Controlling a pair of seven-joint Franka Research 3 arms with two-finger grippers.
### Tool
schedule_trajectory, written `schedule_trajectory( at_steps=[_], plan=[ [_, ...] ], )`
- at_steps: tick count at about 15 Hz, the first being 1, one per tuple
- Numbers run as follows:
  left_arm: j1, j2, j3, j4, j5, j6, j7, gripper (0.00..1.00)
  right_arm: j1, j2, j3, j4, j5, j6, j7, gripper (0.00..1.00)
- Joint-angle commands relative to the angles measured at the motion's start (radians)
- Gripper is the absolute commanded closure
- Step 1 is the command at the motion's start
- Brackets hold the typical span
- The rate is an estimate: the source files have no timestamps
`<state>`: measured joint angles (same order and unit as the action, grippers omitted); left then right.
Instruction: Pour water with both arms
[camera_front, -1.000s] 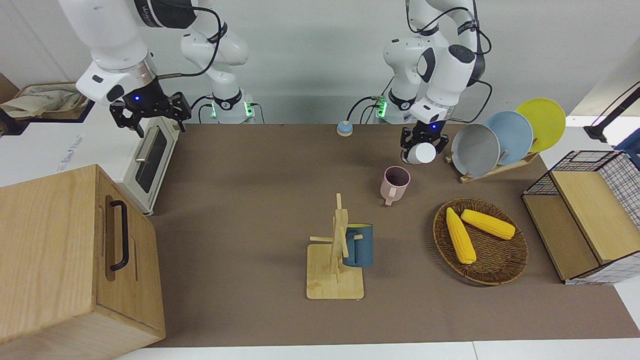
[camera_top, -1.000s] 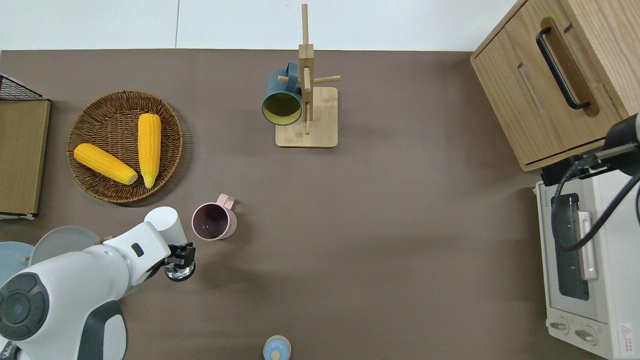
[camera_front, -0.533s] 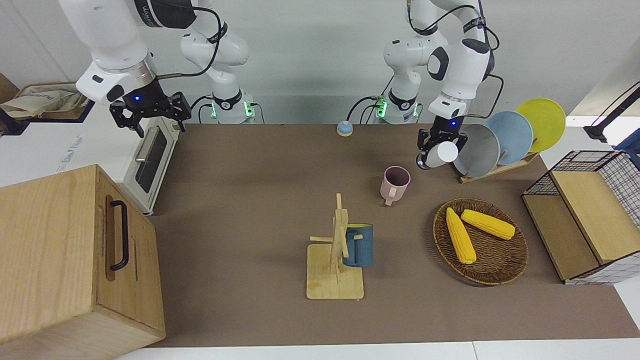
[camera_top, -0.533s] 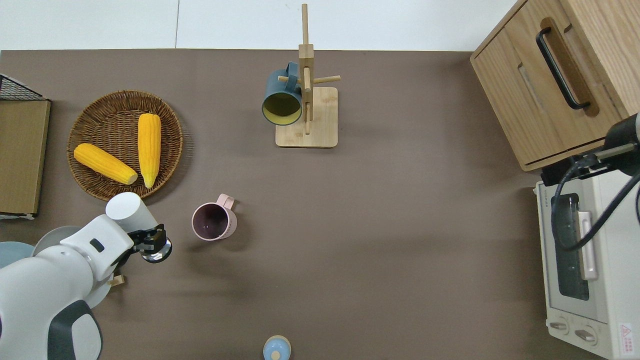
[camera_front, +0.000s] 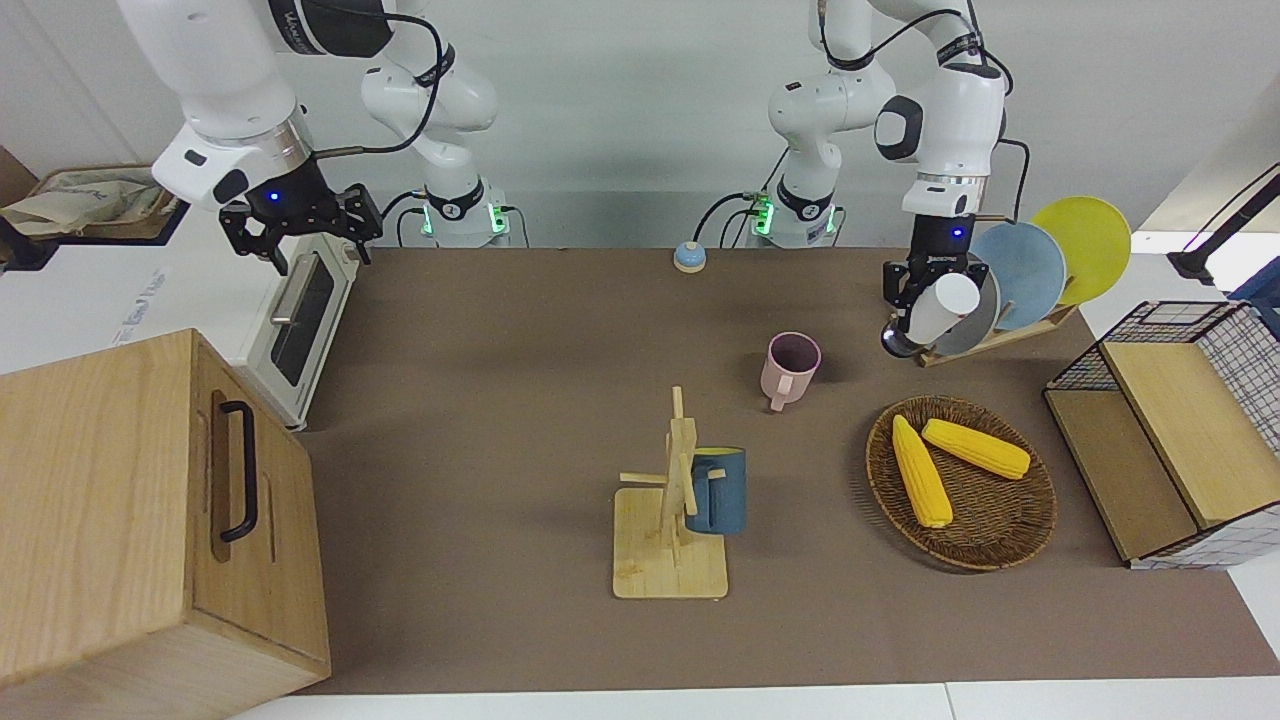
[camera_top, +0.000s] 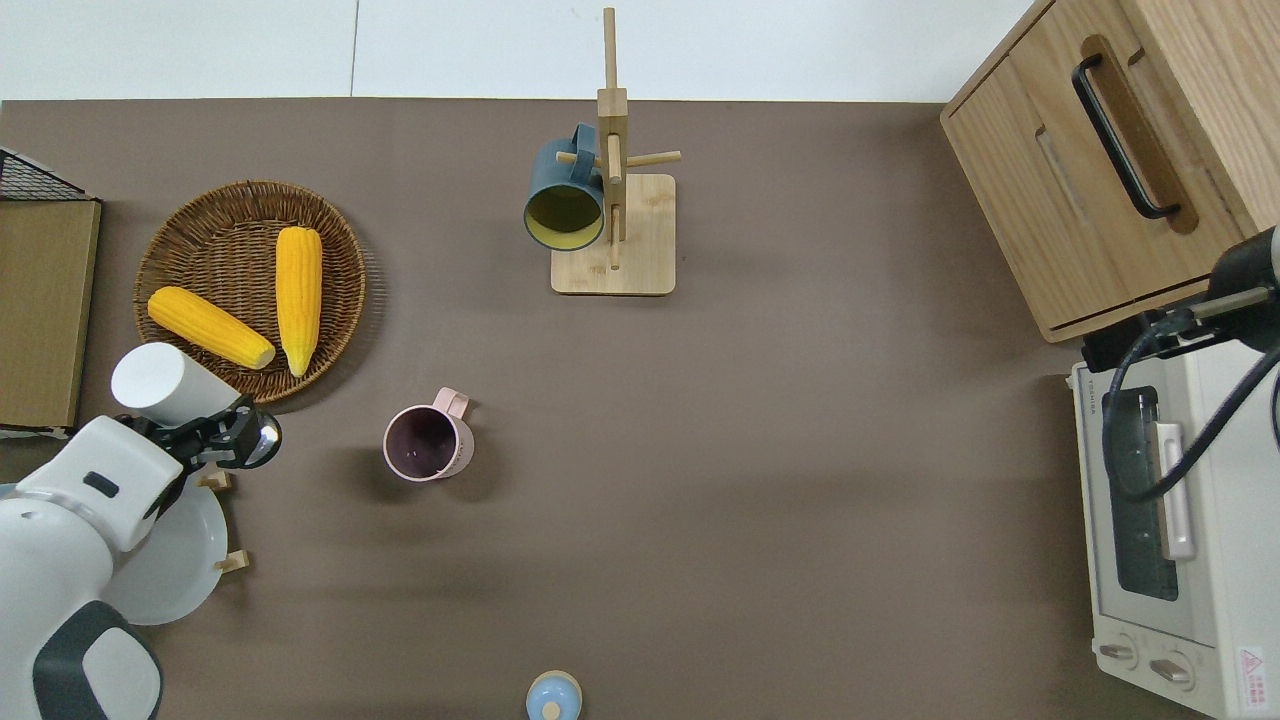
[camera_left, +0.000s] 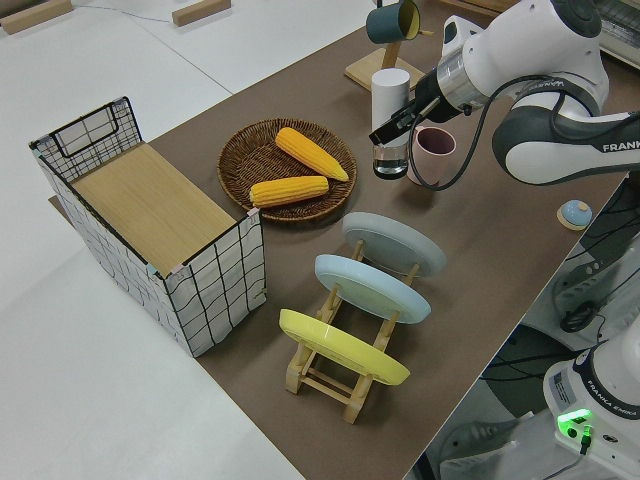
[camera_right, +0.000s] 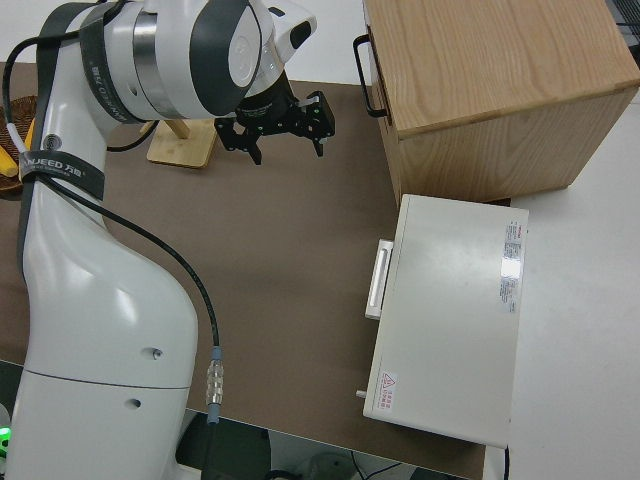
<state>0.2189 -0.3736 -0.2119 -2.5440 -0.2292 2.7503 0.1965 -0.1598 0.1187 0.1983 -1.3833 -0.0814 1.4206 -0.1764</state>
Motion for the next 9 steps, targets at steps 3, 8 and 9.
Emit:
schedule_trajectory(
  at_steps=[3, 8, 9],
  plan=[
    [0.065, 0.045, -0.003, 0.143, -0.007, 0.017, 0.001, 1.00, 0.002, -0.008, -0.002, -0.006, 0.012, 0.004, 0.009, 0.015],
    [0.143, 0.102, -0.004, 0.273, 0.001, -0.010, 0.037, 1.00, 0.002, -0.008, -0.002, -0.006, 0.012, 0.004, 0.009, 0.015],
    [0.155, 0.131, -0.004, 0.331, 0.001, -0.055, 0.047, 1.00, 0.002, -0.010, -0.002, -0.005, 0.014, 0.004, 0.009, 0.015]
  ],
)
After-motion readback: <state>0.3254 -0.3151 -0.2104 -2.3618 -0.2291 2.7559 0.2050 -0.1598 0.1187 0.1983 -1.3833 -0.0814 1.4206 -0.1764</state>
